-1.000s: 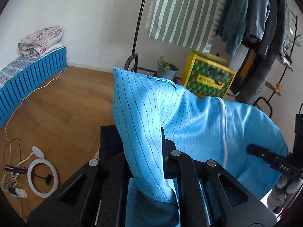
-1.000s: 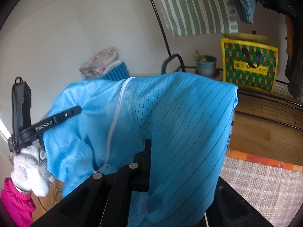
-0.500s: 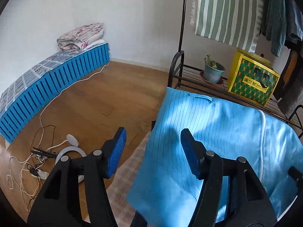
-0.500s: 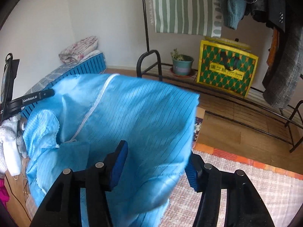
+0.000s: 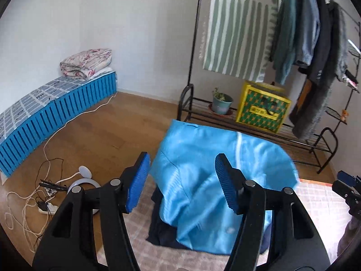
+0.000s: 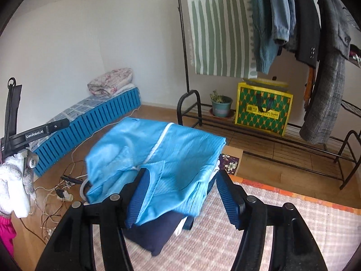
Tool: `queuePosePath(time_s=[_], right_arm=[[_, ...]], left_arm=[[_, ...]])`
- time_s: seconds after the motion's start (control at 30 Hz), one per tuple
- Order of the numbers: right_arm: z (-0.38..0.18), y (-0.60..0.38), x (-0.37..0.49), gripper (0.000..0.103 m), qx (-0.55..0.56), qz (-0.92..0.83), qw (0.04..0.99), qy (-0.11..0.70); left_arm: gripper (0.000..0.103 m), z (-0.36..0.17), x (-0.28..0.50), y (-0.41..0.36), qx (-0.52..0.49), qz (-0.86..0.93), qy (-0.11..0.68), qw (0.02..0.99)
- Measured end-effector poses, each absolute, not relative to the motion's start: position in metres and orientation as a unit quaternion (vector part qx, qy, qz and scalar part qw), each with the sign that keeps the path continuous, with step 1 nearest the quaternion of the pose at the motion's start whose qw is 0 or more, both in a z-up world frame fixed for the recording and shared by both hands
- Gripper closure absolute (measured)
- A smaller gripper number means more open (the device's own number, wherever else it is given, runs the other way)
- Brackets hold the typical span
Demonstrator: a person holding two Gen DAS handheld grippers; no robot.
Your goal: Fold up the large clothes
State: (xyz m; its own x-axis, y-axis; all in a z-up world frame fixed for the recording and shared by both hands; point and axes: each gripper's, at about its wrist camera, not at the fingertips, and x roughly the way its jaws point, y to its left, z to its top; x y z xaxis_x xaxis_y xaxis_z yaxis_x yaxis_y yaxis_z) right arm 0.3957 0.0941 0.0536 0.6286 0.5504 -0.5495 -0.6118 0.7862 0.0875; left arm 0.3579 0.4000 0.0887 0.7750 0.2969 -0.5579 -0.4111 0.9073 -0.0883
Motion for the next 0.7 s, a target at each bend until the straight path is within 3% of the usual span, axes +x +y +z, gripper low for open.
queuePosePath(time_s=[0.3, 0.57, 0.63, 0.7], right_arm=[[0.097, 0.034, 0.294, 0.035, -0.064, 0.335, 0.911, 0.234], [0.104, -0.017, 0.228, 0.027, -0.057, 0.326, 0.921, 0.203], [0.100, -0.026, 0.218, 0.018, -0.054, 0.323, 0.922, 0.204], [0.095, -0.034, 0.209, 0.018, -0.055, 0.325, 0.922, 0.205]], left_arm=[[0.040, 0.135, 0.260, 0.308, -0.067, 0.168, 0.237, 0.955], [0.029, 0.159, 0.185, 0.238, -0.036, 0.149, 0.188, 0.970], [0.026, 0.159, 0.172, 0.226, -0.039, 0.144, 0.182, 0.972], [0.022, 0.157, 0.161, 0.214, -0.037, 0.145, 0.177, 0.973]])
